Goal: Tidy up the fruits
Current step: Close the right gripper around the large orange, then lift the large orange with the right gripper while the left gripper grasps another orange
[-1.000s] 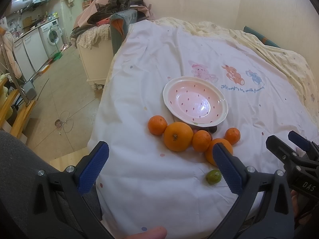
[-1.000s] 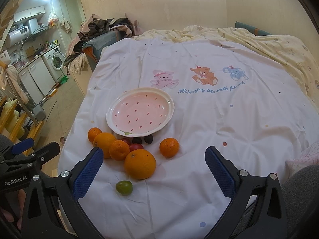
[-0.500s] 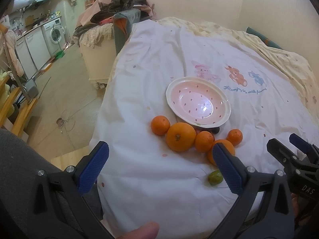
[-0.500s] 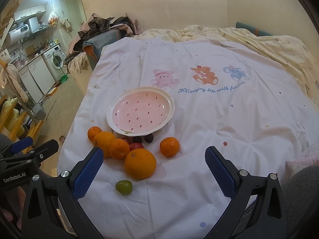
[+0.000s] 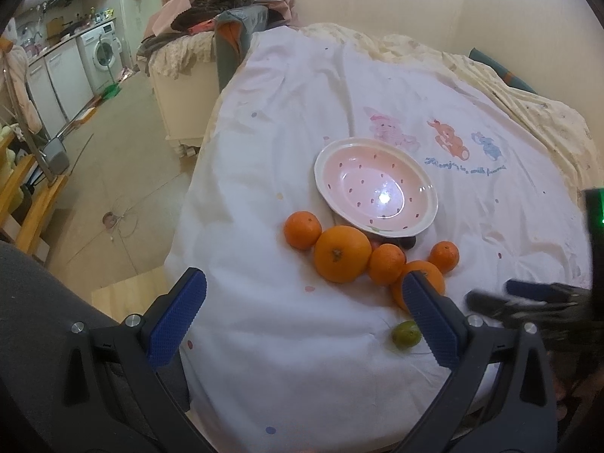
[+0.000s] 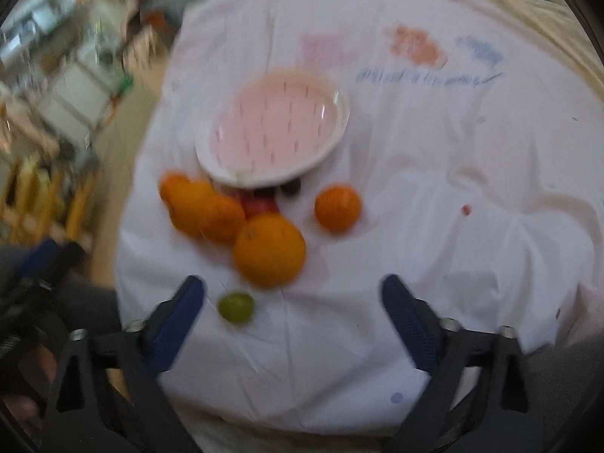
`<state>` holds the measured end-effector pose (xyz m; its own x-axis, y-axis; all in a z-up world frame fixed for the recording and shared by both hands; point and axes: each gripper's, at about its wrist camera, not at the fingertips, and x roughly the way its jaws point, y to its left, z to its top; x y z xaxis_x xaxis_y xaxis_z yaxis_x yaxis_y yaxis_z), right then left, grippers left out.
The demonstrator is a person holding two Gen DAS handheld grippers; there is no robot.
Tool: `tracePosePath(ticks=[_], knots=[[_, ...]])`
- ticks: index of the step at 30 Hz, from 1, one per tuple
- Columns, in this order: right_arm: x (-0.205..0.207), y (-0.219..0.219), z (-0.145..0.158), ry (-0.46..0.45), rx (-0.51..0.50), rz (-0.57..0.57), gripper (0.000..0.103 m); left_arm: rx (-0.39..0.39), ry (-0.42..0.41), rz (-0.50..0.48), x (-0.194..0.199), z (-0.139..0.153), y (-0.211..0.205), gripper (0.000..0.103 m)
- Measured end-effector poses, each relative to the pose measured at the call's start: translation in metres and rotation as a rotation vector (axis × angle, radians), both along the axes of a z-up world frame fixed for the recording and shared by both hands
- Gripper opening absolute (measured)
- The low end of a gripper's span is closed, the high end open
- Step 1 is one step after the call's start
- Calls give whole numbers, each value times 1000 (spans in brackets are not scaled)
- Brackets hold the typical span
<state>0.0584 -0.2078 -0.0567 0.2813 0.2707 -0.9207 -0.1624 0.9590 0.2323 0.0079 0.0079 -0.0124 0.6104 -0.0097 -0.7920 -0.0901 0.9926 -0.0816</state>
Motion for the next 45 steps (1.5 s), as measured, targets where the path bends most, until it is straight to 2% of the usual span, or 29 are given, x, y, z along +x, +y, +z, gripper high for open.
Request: tracePosePath(ticks=[2, 4, 11, 14, 17, 18, 19, 25, 32, 39, 45], knots=[[8, 7, -20, 89, 10, 32, 88, -4, 10, 2, 2, -1, 0, 102], [14, 15, -31, 139, 15, 60, 85, -11, 21, 4, 3, -3, 1, 102], [37, 44, -57, 171, -87, 150, 84, -18, 39, 3, 3, -7, 2, 102], [43, 48, -64, 174, -125, 173, 80, -23, 48, 1, 5, -8, 1, 102], [45, 48, -68, 179, -120, 184, 77, -22, 52, -2, 6, -9, 0, 102], [44, 47, -69, 178, -117, 186, 72, -21, 54, -3, 6, -10, -1, 102], [43, 46, -67, 176, -97, 197, 66, -20, 57, -5, 6, -10, -1, 102], [39, 36, -59, 166, -83, 208, 63, -6, 77, -18, 7, -14, -6, 102], [40, 3, -36, 141, -62, 154, 63, 3, 108, -30, 13, -16, -10, 102], [46, -26, 1, 38, -2, 90, 63, 21, 145, -32, 22, -16, -10, 102], [64, -14, 24, -52, 71, 50, 63, 51, 161, -33, 33, -11, -12, 102]])
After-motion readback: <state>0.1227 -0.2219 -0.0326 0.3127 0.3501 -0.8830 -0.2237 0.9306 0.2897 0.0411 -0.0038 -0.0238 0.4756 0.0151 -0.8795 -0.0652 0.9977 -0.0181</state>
